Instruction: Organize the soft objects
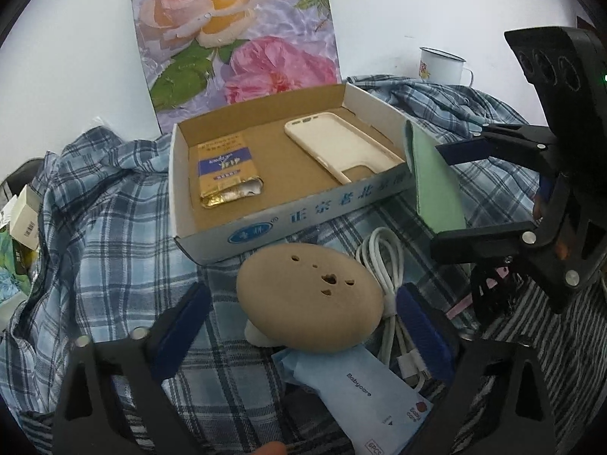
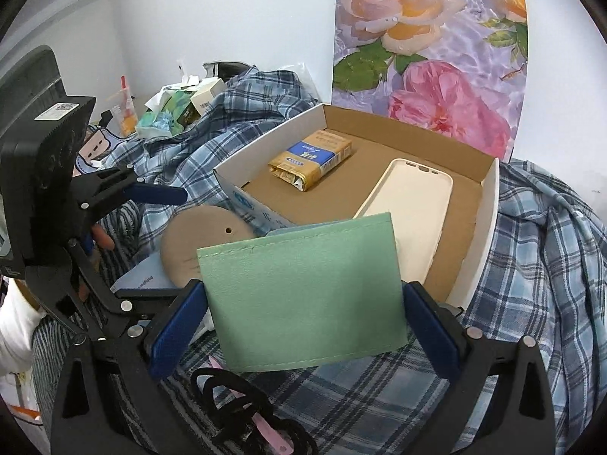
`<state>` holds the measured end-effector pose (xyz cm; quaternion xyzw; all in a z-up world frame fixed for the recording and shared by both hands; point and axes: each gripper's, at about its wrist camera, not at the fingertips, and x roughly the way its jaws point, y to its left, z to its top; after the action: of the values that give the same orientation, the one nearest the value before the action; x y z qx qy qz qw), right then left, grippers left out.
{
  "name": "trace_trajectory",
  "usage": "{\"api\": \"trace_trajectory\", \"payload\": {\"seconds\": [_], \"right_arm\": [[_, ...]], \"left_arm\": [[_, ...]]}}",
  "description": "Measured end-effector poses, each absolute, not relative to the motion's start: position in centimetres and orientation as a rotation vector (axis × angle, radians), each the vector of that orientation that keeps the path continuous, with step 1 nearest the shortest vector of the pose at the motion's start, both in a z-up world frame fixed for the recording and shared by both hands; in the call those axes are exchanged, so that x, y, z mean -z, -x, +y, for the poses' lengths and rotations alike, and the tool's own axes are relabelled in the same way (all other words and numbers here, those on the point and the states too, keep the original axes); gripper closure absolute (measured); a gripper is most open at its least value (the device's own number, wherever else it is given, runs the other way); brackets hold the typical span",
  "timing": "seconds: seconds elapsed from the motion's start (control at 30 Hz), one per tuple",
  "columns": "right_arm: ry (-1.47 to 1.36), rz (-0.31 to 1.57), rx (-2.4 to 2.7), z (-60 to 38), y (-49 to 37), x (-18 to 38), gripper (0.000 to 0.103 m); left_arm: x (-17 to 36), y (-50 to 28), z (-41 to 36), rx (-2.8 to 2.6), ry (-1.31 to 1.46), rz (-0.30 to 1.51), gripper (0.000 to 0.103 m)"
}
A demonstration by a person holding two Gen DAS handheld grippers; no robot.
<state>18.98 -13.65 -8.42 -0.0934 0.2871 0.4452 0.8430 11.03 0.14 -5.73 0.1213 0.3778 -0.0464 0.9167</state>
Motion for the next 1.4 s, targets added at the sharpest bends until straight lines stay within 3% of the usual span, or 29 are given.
{"api": "trace_trajectory", "payload": {"seconds": [0.13,0.23,0.37,1.4], "right_arm": [[0.196,0.605,-0.942,-13.6,-19.0,8.5,0.002],[0.196,0.605,-0.943,-13.7,-19.0,8.5,0.002],[0.197,0.607,-0.939,-13.7,-19.1,8.7,0.002],[0.021,0.319,-0.870,-17.0,-16.9,4.6,0.002]], "left_arm": [[6.5,-11.2,-0.4,0.113,-0.285,0.806,0.011],[6.5,-11.0,-0.4,0.119,-0.282,0.793,0.022],[6.3,-10.9,-0.3,0.135,-0.269,0.785,0.025],[0.2,-7.1,1.7,0.121,-0.105,0.478,0.027]]}}
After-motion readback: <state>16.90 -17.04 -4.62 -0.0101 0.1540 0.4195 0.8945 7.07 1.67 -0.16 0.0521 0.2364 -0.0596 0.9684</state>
